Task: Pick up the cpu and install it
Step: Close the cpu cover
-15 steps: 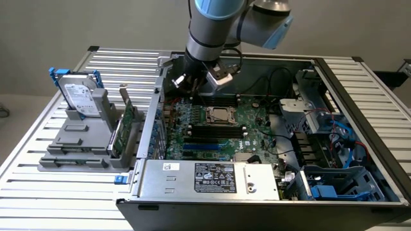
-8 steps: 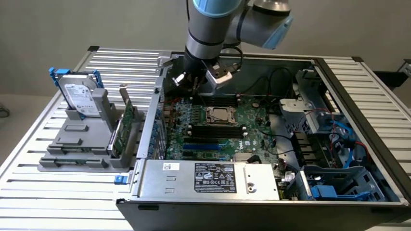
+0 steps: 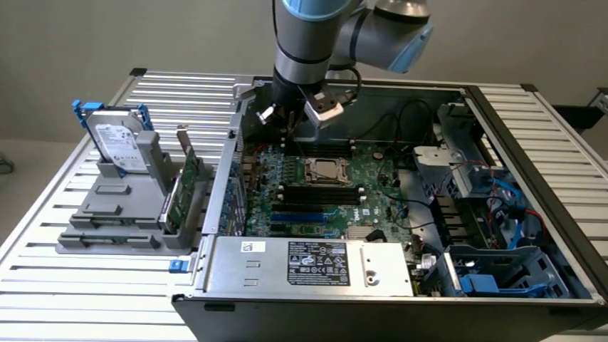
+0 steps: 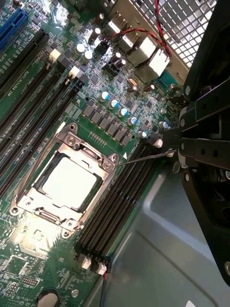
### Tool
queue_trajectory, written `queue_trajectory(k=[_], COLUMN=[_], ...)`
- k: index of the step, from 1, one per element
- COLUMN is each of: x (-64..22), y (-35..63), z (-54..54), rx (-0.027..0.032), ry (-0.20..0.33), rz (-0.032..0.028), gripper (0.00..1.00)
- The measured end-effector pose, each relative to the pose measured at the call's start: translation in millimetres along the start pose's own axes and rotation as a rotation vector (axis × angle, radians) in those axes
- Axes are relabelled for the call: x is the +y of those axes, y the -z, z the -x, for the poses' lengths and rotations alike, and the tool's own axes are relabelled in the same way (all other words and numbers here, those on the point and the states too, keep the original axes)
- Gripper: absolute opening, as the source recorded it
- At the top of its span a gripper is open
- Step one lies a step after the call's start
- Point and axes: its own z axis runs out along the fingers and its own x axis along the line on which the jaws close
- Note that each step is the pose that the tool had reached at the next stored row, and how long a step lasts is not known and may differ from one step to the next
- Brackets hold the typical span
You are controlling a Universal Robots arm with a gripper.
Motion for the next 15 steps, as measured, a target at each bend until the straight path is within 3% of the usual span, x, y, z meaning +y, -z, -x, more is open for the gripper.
queue_trajectory(k=[4,8,12,15], x=[0.0,0.2,0.4,0.6], y=[0.2,0.3,0.4,0.5], z=[0.0,-0.4,-0.8,-1.1], rx=[0.0074,0.0187,0.0331,0.0484], ry=[-0.002,-0.014,-0.024,-0.03], rz=[0.0032,0.0062,0.0134,0.022], gripper=[0.11,0.11,0.11,0.11])
